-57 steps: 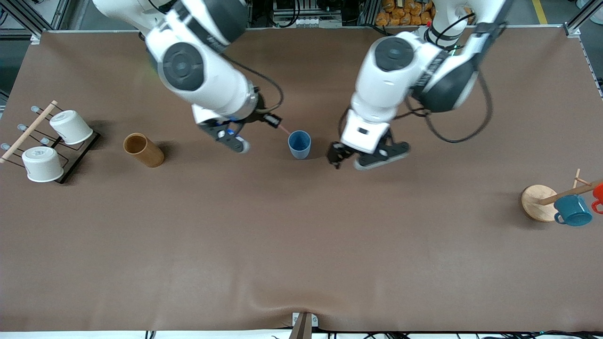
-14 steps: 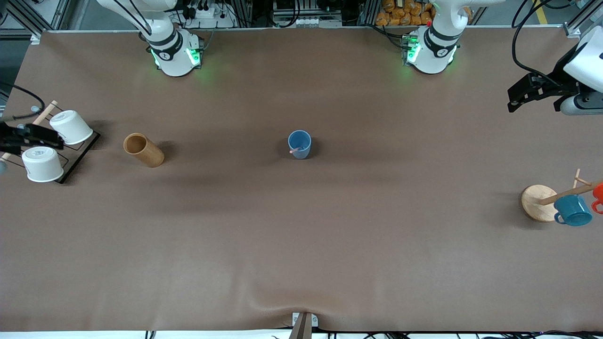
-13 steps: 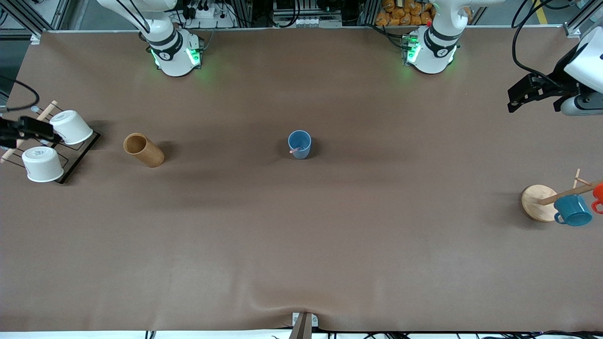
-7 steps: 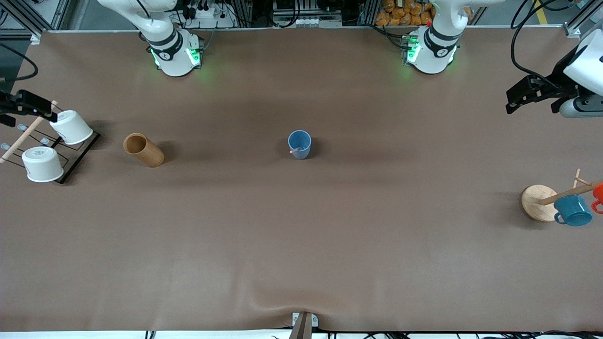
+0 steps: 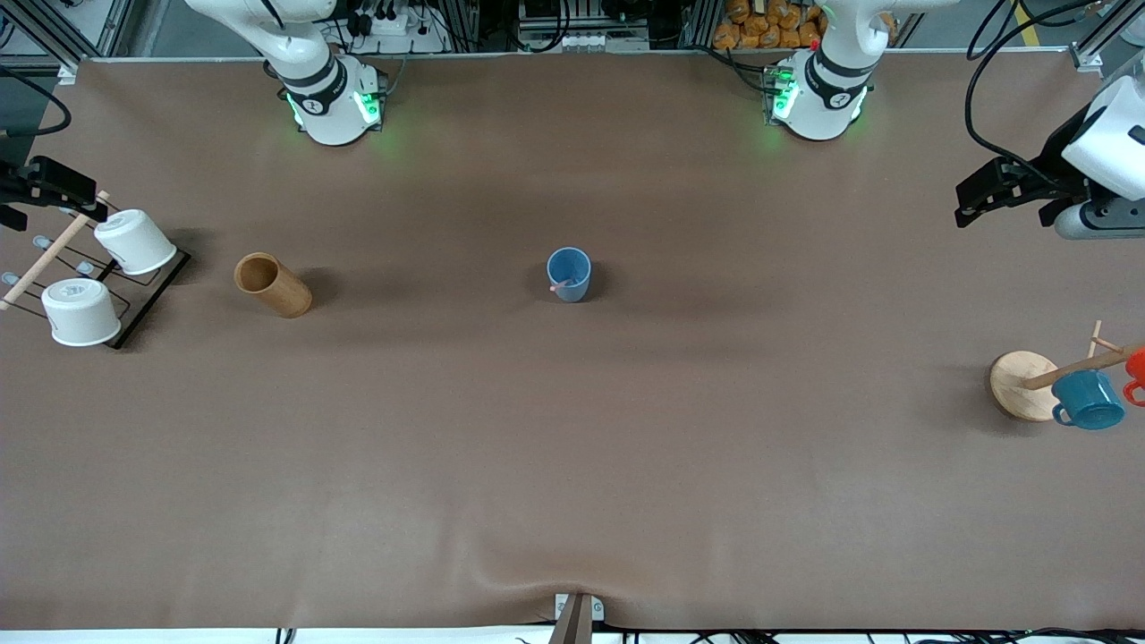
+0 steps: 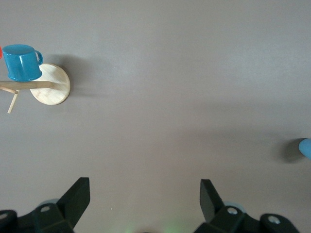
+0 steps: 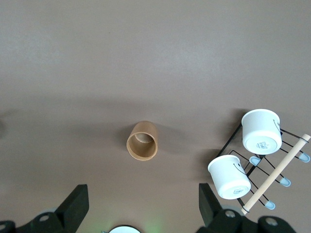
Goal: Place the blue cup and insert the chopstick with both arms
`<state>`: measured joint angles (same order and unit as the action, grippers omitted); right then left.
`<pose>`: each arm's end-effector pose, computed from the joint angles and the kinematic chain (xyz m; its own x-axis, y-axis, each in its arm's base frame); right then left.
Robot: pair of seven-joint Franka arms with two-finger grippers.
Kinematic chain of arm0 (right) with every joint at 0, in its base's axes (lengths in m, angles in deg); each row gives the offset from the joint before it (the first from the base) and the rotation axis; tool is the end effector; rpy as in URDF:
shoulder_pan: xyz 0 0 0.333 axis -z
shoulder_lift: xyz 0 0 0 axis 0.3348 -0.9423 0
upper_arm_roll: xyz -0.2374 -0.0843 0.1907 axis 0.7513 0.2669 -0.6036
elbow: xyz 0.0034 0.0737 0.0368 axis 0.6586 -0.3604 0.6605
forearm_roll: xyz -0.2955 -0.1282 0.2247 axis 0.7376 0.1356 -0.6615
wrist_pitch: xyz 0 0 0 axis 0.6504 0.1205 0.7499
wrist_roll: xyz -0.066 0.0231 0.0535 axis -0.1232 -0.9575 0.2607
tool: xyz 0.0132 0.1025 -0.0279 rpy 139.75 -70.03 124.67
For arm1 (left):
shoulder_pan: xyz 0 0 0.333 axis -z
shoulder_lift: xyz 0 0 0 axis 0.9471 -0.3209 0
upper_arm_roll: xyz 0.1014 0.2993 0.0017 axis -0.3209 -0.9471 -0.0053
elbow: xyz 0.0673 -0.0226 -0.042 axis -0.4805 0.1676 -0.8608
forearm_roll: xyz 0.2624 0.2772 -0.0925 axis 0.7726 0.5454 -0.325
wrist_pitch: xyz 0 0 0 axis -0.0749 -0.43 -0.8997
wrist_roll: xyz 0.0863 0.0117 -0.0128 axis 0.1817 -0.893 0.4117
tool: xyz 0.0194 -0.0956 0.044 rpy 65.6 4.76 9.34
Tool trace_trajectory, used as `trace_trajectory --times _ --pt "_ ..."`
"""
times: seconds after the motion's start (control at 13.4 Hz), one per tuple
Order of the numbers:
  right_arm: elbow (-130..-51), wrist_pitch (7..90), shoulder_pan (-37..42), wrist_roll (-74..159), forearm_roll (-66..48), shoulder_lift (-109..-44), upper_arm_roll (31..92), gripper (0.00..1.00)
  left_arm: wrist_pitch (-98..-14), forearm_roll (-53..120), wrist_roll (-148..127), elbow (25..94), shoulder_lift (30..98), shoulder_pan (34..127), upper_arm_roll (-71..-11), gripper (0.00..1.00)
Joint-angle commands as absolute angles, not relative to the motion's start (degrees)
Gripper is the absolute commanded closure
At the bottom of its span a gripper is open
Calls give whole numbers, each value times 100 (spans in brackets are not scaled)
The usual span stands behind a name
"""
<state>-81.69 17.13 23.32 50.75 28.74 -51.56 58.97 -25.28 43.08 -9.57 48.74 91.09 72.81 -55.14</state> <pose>0.5323 -0.0646 0.6284 0.9909 0.1077 -0.0807 0.1070 -0.9942 -0.0121 0.5383 -0.0538 0.6405 0.9998 -0.0021 -0.0175 -0.0023 -0.9999 -0.0154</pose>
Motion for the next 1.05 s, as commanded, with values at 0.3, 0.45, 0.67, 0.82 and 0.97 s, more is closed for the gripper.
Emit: trace_trajectory --times 0.3,0.45,0.67,0.82,0.97 --pt "-8094 1885 2395 5059 2946 -5050 5822 0 -2573 4275 -964 4786 9189 7278 -5546 0" --pt "-8103 1884 2395 4788 2894 -5041 5813 0 -2573 4267 -947 4777 9180 7278 -5555 0" --pt "-8112 1893 2395 4760 2876 -5041 5822 0 -2573 4267 -876 4777 9180 7269 -5563 0" --pt "-8120 1876 2386 4760 2876 -5041 5822 0 -2573 4267 -911 4769 9172 7269 -5563 0" --pt "-8120 1858 2386 4751 2876 -5041 5822 0 -2564 4284 -955 4655 9145 7278 -5563 0"
